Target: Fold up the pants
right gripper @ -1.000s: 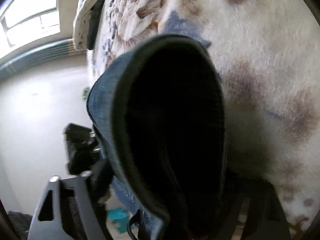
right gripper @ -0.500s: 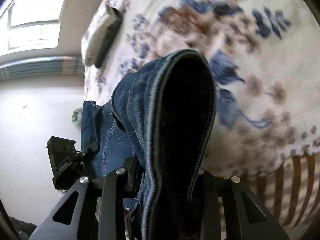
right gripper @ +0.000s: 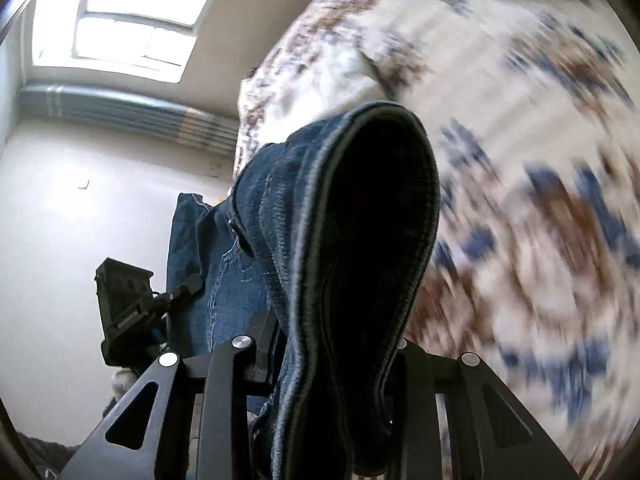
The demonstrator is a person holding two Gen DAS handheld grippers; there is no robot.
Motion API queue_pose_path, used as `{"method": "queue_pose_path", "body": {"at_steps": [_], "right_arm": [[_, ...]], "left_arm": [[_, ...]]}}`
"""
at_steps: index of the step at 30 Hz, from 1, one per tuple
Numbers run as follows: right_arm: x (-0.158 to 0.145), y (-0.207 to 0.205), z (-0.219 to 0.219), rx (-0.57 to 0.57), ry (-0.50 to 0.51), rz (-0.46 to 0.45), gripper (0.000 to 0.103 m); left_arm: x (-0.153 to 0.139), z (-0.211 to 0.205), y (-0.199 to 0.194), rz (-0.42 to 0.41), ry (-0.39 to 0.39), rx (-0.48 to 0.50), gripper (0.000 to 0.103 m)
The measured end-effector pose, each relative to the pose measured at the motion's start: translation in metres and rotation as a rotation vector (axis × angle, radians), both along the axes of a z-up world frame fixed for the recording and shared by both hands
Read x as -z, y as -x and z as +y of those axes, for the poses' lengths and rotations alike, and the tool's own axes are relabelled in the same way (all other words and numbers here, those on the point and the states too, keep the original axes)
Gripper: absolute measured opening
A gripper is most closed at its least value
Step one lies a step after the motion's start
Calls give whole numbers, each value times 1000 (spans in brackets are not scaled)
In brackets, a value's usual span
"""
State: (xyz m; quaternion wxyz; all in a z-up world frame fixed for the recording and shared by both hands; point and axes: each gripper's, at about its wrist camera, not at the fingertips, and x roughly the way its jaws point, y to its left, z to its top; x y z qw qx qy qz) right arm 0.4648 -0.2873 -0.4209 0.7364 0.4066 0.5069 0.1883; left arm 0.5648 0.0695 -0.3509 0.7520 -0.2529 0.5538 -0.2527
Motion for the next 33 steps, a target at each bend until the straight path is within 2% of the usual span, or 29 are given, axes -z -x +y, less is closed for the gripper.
{"method": "queue_pose_path", "body": {"at_steps": [4, 7, 8, 12, 17, 20, 24, 27, 31, 33], "right_arm": [[-3, -116, 11, -26, -9, -52, 32], [7, -197, 23, -37, -22, -70, 32], [11, -232, 25, -39, -26, -73, 32], [30, -322, 37, -63, -19, -72, 32], [83, -401, 49, -84, -9, -14, 32], [107, -425, 51, -78, -15, 15, 32], [123, -435, 51, -112, -14, 26, 32], [127, -425, 50, -118, -17, 32, 32], [133, -407, 42, -64, -51, 33, 32], [137, -401, 37, -50, -75, 40, 32]], "left_arm": [[-7, 12, -83, -59, -16, -24, 29], [2, 20, -156, -99, -29, -50, 29], [6, 23, -170, -103, -31, -56, 29], [44, 40, -251, -96, -25, -91, 29], [104, 58, -305, -28, 1, -139, 29], [139, 69, -318, 40, 13, -161, 30], [157, 72, -322, 53, -25, -125, 38], [159, 67, -324, 73, -56, -111, 40], [141, 52, -322, 44, -119, -76, 41], [143, 50, -321, 52, -132, -60, 41]]}}
